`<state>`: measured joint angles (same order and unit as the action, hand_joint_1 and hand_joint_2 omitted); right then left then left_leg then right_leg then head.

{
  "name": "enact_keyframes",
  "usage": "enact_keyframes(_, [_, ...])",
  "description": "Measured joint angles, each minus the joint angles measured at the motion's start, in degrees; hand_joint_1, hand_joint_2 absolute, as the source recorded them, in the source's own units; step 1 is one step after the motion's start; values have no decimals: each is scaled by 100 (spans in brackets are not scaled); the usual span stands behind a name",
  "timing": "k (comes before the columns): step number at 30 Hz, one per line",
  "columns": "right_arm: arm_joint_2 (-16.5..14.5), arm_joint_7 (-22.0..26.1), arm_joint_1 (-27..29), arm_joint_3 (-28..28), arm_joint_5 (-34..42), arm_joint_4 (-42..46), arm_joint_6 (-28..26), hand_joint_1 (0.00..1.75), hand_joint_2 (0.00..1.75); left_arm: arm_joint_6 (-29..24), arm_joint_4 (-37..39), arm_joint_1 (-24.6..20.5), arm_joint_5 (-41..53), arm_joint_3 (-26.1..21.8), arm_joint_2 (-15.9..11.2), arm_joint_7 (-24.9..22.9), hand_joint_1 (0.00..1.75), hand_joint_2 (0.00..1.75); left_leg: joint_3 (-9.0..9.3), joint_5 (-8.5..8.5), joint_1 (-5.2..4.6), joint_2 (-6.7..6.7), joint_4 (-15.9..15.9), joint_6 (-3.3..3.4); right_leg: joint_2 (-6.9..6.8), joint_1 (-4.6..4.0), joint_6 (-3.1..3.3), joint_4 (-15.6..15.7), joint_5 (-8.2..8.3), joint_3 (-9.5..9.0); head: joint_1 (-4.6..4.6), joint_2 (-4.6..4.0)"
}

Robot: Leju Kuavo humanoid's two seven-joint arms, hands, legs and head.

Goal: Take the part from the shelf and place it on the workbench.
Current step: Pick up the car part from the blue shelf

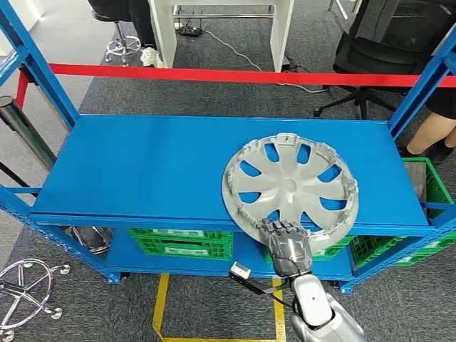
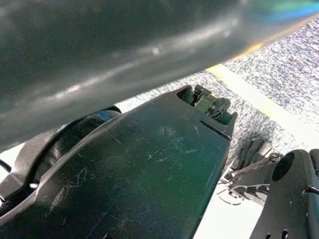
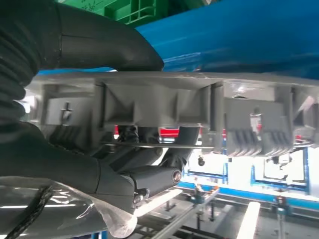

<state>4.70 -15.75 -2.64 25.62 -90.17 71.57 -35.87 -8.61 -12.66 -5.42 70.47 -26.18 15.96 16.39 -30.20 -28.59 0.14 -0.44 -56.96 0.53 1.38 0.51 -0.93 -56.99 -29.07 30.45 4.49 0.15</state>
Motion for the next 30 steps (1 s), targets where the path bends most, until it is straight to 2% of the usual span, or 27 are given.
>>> enact_keyframes(7, [-2,295,-35,119,-3,111,46,175,175,87,-2,-164,-144,-58,4,38,0,0,0,0,0,0,0,0,3,0,0,-2,0,-1,0,0])
enact_keyframes(11, [33,24,-114,409,-2,318,2,175,175,121,-2,-288,-166,-92,4,33,0,0,0,2,0,0,0,0,1,0,0,-5,1,0,-1,0])
enact_keyframes(15, [330,-298,-331,763,1,877,-26,175,175,142,-2,-304,-216,-116,4,47,0,0,-1,3,-1,0,-1,0,0,1,-1,-7,2,2,0,0])
enact_keyframes(18, [613,-159,-497,895,9,1418,-4,175,175,185,-2,-315,-250,-154,4,66,0,0,0,2,-4,0,-3,0,0,2,-1,-6,2,3,0,0])
enact_keyframes(19, [649,75,-469,865,13,1617,-15,175,175,202,-3,-320,-261,-170,4,71,0,0,0,2,-4,-1,-4,0,-1,2,-1,-6,2,4,0,0])
enact_keyframes(21, [450,1073,-167,553,16,2057,-96,175,175,229,-4,-326,-274,-209,4,79,0,0,-5,1,-3,-8,-6,0,-8,1,-1,-6,0,6,3,0])
enact_keyframes(22, [184,1910,89,257,16,2293,-153,175,175,236,-4,-327,-275,-223,3,83,0,0,-9,1,-3,-13,-6,0,-11,1,0,-7,-1,10,4,0])
enact_keyframes(25, [-841,5051,715,-707,9,3065,-315,175,175,235,-5,-344,-267,-241,4,76,0,0,-17,0,-1,-18,-3,-1,-12,-2,6,-13,-8,27,-5,0])
enact_keyframes(26, [-1094,5679,836,-899,11,3291,-347,175,175,231,-6,-358,-262,-242,5,67,0,0,-18,0,2,-23,-1,-1,-20,-5,11,-14,-13,28,-6,0])
enact_keyframes(27, [-1277,5940,952,-1017,13,3495,-367,175,175,227,-7,-371,-254,-243,8,54,0,0,-21,1,5,-36,1,-2,-38,-10,17,-15,-21,25,-2,0])
enact_keyframes(30, [-1667,5711,1158,-1245,21,3991,-373,175,175,218,-8,-386,-231,-248,7,7,0,0,-28,5,10,-67,4,-10,-71,-16,27,-19,-32,20,2,0])
